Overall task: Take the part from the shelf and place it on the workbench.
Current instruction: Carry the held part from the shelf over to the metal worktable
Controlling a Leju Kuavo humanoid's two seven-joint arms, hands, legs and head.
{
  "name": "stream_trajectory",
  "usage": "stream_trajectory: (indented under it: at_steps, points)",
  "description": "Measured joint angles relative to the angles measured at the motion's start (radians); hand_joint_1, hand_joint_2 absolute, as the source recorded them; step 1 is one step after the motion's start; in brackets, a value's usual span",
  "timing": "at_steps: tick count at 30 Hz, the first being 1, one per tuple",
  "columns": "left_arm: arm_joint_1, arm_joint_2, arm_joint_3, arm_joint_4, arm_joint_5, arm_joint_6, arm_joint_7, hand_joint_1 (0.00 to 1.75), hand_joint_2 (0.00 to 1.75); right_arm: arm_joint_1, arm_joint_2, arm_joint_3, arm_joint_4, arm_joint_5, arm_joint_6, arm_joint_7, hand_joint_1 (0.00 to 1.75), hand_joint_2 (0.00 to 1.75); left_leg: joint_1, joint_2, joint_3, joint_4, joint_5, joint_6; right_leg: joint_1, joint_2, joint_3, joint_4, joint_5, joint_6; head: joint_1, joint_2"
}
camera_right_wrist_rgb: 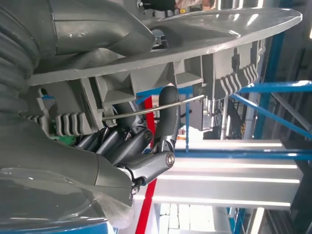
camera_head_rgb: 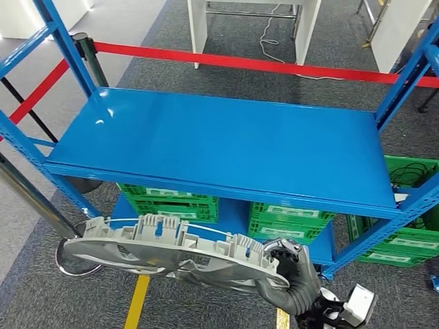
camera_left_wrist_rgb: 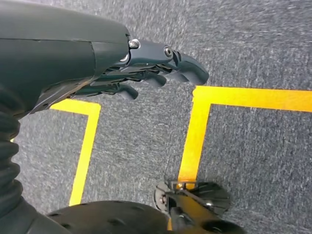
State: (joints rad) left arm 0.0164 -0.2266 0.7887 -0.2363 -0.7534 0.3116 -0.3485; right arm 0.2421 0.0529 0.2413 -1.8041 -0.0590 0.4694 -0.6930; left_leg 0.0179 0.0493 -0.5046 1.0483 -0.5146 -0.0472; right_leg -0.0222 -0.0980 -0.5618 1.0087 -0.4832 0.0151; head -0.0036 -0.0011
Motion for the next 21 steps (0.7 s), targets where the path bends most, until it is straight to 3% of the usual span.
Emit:
stream_trajectory:
  at_steps: [2,4,5,6,8,9,10,11,12,14,16,17,19,20,21]
  points:
    - [0.0,-0.001,0.002,-0.003,-0.005,-0.003,0.002,0.0,1.75,-0.001,0.0,0.0,0.0,0.0,-0.004,0.0,1.75,1.75,-0.007,0.01,0.012,-0.043,-0.009,0.017,0.004,-0.017,-0.009,0.005,0.01,0.013,0.0,0.0]
    - [0.003,-0.002,0.002,-0.004,-0.01,-0.004,0.002,0.0,1.75,-0.002,0.0,0.0,0.0,0.0,-0.006,0.0,1.75,1.75,-0.008,-0.006,-0.004,-0.046,0.0,0.041,0.002,-0.019,-0.013,0.007,0.011,0.027,0.002,0.0]
    - [0.004,-0.001,0.003,-0.005,-0.012,-0.004,0.002,0.0,1.75,-0.002,0.0,0.0,0.0,0.0,-0.006,0.0,1.75,1.75,-0.008,-0.014,-0.013,-0.047,0.009,0.054,0.0,0.001,-0.021,0.021,-0.01,0.031,0.003,0.0]
    - [0.004,-0.001,0.003,-0.005,-0.013,-0.004,0.003,0.0,1.75,-0.001,0.0,0.0,0.0,0.0,-0.006,0.0,1.75,1.75,-0.008,-0.021,-0.024,-0.048,0.02,0.065,-0.001,0.03,-0.034,0.055,-0.048,0.033,0.004,0.0]
    - [0.002,-0.001,0.004,-0.007,-0.015,-0.005,0.003,0.0,1.75,0.002,0.0,0.001,0.0,0.0,-0.006,0.0,1.75,1.75,-0.014,-0.041,-0.054,-0.047,0.044,0.078,0.002,0.083,-0.072,0.178,-0.149,0.029,0.007,0.0]
    - [0.002,-0.001,0.004,-0.007,-0.015,-0.005,0.003,0.0,1.75,0.002,0.0,0.001,0.001,0.0,-0.006,0.0,1.75,1.75,-0.019,-0.052,-0.07,-0.047,0.057,0.082,0.006,0.091,-0.087,0.241,-0.183,0.025,0.008,0.0]
    - [0.001,-0.001,0.004,-0.008,-0.016,-0.005,0.003,0.0,1.75,0.003,0.0,0.001,0.001,0.0,-0.006,0.0,1.75,1.75,-0.024,-0.064,-0.086,-0.046,0.07,0.084,0.01,0.095,-0.089,0.281,-0.192,0.018,0.008,0.0]
    - [0.002,-0.001,0.004,-0.008,-0.016,-0.005,0.003,0.0,1.75,0.003,0.0,0.001,0.002,0.0,-0.006,0.0,1.75,1.75,-0.029,-0.076,-0.101,-0.046,0.082,0.085,0.014,0.096,-0.076,0.288,-0.179,0.011,0.008,0.0]
    - [0.002,-0.001,0.004,-0.008,-0.017,-0.005,0.003,0.0,1.75,0.003,0.0,0.001,0.002,0.0,-0.006,0.0,1.75,1.75,-0.032,-0.087,-0.114,-0.045,0.093,0.085,0.019,0.101,-0.043,0.256,-0.15,0.002,0.008,0.0]
    - [0.001,-0.002,0.004,-0.009,-0.022,-0.005,0.003,0.0,1.75,0.002,0.0,0.001,0.001,0.0,-0.01,0.0,1.75,1.75,-0.039,-0.107,-0.136,-0.044,0.115,0.084,0.029,0.12,0.058,0.113,-0.103,-0.017,0.008,0.0]
    - [0.002,-0.004,0.006,-0.01,-0.031,-0.006,0.002,0.0,1.75,0.0,0.0,0.001,-0.001,0.001,-0.017,0.0,1.75,1.75,-0.042,-0.12,-0.148,-0.043,0.136,0.08,0.034,0.135,0.136,-0.016,-0.104,-0.026,0.007,0.0]
    - [0.004,-0.005,0.008,-0.011,-0.034,-0.006,0.002,0.0,1.75,0.0,0.0,0.001,-0.002,0.0,-0.02,0.0,1.75,1.75,-0.042,-0.124,-0.151,-0.044,0.146,0.075,0.036,0.136,0.149,-0.044,-0.11,-0.027,0.007,0.0]
    - [0.009,-0.005,0.017,-0.011,-0.036,-0.006,0.002,0.0,1.75,0.0,0.0,0.0,-0.002,-0.002,-0.026,-0.001,1.75,1.75,-0.04,-0.127,-0.156,-0.046,0.16,0.065,0.035,0.129,0.14,-0.051,-0.097,-0.032,0.008,0.0]
    - [0.011,-0.006,0.021,-0.012,-0.037,-0.006,0.002,0.0,1.75,0.001,0.001,0.0,-0.002,-0.003,-0.029,-0.001,1.75,1.75,-0.04,-0.12,-0.161,-0.038,0.145,0.059,0.033,0.124,0.131,-0.051,-0.086,-0.037,0.006,0.0]
    - [0.012,-0.006,0.025,-0.012,-0.038,-0.006,0.002,0.0,1.75,0.002,0.001,0.0,-0.002,-0.002,-0.032,-0.001,1.75,1.75,-0.039,-0.107,-0.169,-0.012,0.109,0.052,0.03,0.118,0.12,-0.052,-0.074,-0.042,0.003,0.0]
